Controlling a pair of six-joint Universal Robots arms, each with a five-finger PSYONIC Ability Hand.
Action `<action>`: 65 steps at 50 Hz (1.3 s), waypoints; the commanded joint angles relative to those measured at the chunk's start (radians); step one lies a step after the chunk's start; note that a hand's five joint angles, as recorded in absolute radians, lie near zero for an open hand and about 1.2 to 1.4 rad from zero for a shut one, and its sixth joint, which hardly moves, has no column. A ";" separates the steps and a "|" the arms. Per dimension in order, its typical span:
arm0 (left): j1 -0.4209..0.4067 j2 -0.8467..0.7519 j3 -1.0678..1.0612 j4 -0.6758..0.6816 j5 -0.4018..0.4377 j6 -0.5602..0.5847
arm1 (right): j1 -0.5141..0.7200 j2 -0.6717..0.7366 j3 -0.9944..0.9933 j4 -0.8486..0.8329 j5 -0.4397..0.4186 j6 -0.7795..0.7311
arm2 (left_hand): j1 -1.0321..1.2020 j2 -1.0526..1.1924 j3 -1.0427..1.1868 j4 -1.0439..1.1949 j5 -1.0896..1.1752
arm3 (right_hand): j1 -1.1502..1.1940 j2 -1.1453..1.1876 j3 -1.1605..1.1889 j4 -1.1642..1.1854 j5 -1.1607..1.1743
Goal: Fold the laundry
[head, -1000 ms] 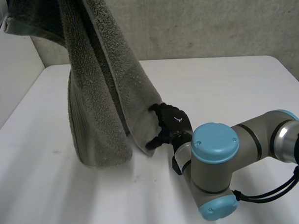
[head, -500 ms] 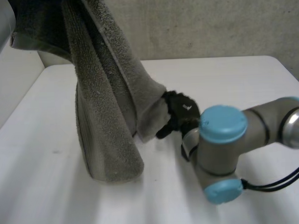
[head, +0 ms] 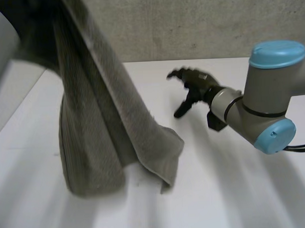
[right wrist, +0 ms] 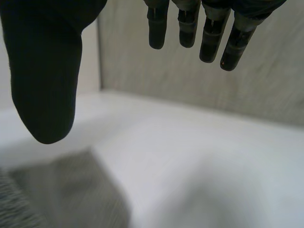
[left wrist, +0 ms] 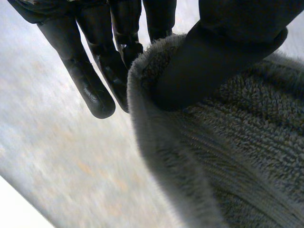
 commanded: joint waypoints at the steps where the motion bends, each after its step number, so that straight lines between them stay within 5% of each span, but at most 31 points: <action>1: 0.197 -0.067 -0.153 0.004 0.011 -0.056 | 0.005 0.023 0.026 0.160 0.033 -0.164 | 0.194 0.179 0.176 0.175 0.183 | -0.035 -0.048 -0.035 -0.054 -0.057; 13: 0.371 -0.168 -0.229 0.078 0.017 -0.121 | 0.008 -0.211 0.378 0.057 0.056 -0.216 | 0.194 0.179 0.176 0.175 0.183 | -0.035 -0.048 -0.035 -0.054 -0.057; 20: 0.394 -0.208 -0.288 0.145 0.016 -0.122 | 0.014 -0.265 0.540 0.019 0.067 -0.324 | 0.194 0.179 0.176 0.175 0.183 | -0.023 -0.036 -0.023 -0.041 -0.045; 24: 0.423 -0.232 -0.342 0.217 0.016 -0.121 | 0.034 -0.323 0.652 -0.053 0.069 -0.390 | 0.194 0.179 0.176 0.175 0.183 | 0.279 0.266 0.279 0.261 0.257; 41: 0.432 -0.245 -0.397 0.244 0.016 -0.124 | 0.163 -0.270 0.739 -0.233 0.072 -0.379 | 0.194 0.179 0.176 0.175 0.183 | 0.339 0.326 0.339 0.321 0.317; 65: 0.430 -0.240 -0.411 0.242 0.014 -0.122 | 0.243 -0.109 0.679 -0.394 0.201 -0.358 | 0.194 0.179 0.176 0.175 0.183 | 0.503 0.491 0.504 0.485 0.481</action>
